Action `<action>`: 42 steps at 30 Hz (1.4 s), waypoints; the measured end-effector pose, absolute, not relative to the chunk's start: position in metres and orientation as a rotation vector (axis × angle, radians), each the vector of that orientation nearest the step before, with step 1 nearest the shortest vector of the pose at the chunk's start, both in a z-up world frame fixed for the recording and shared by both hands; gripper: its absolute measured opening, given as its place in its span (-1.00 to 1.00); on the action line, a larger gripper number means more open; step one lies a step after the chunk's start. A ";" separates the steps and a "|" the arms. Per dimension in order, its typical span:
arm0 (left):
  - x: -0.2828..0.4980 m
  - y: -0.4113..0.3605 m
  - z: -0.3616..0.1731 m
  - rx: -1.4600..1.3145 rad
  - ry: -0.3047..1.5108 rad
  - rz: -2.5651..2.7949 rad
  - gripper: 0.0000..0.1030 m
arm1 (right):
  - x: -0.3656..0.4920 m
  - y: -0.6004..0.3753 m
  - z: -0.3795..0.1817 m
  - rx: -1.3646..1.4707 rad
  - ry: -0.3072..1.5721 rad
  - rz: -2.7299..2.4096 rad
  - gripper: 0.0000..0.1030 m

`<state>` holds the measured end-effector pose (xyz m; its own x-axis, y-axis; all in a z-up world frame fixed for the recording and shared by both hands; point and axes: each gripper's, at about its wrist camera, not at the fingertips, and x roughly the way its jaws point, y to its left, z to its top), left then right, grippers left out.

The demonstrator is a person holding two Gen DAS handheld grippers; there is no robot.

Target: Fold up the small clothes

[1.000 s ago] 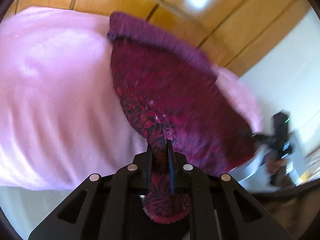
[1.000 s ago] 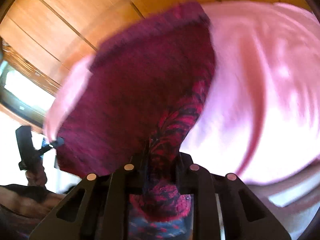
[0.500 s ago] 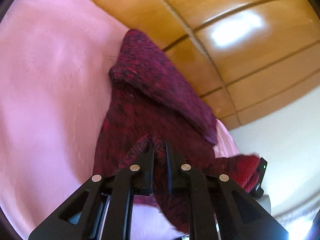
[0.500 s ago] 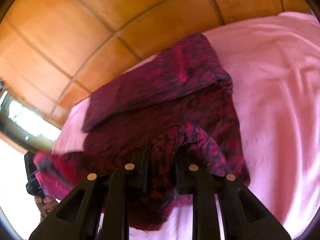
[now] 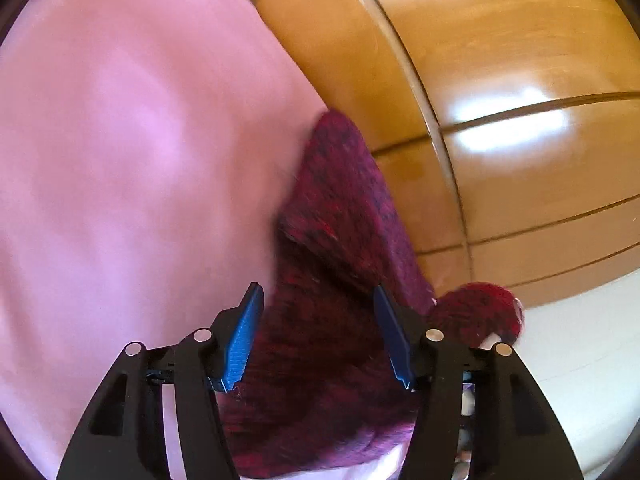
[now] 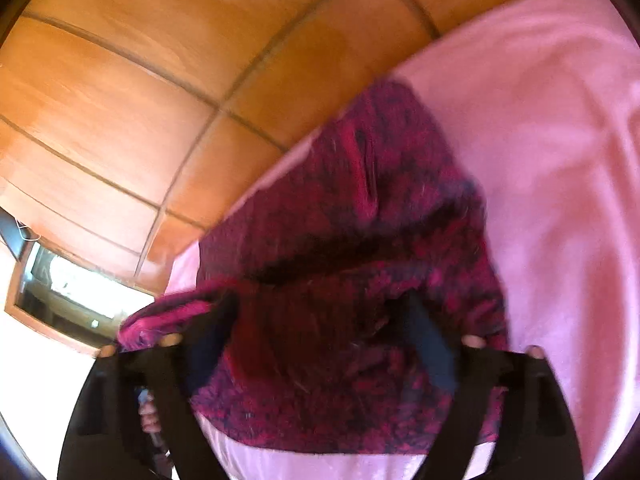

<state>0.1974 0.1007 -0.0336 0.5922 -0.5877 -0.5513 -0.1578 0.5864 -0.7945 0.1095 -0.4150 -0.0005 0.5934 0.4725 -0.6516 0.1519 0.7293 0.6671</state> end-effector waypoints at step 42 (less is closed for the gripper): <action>0.007 0.070 -0.016 -0.608 1.063 -0.516 -0.78 | -0.079 -0.403 0.015 0.438 1.124 0.192 -0.77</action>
<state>0.0070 0.0705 -0.0157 0.3991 -0.6555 -0.6411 0.0987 0.7258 -0.6807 -0.0791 -0.4027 0.0154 0.4269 0.3650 -0.8274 0.0688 0.8992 0.4321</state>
